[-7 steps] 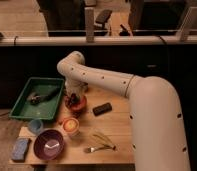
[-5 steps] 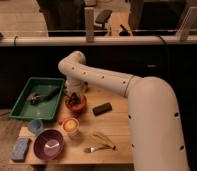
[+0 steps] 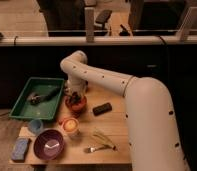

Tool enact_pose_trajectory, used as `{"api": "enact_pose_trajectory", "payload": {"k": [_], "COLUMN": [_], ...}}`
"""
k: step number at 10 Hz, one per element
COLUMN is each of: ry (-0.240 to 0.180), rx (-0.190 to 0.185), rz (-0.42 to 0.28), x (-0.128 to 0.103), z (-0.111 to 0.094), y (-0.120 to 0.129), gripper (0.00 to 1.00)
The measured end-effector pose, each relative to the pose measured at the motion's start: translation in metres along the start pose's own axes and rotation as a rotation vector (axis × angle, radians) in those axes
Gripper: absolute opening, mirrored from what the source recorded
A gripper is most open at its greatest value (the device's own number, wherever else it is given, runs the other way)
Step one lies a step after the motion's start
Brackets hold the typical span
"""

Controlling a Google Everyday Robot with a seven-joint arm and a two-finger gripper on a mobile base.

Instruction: Place grapes in red bowl

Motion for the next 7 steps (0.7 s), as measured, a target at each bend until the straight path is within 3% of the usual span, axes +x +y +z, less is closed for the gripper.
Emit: {"api": "enact_pose_trajectory", "payload": {"k": [2,3,7], "ry": [-0.007,-0.009,-0.010], "rx": [-0.004,-0.008,-0.009], "rz": [0.001,0.000,-0.002], "x": [0.0006,0.0007,0.0005], "z": [0.0026,0.0034,0.0055], "y": [-0.0006,-0.0007,-0.0034], "gripper": [0.01,0.07,0.48]}}
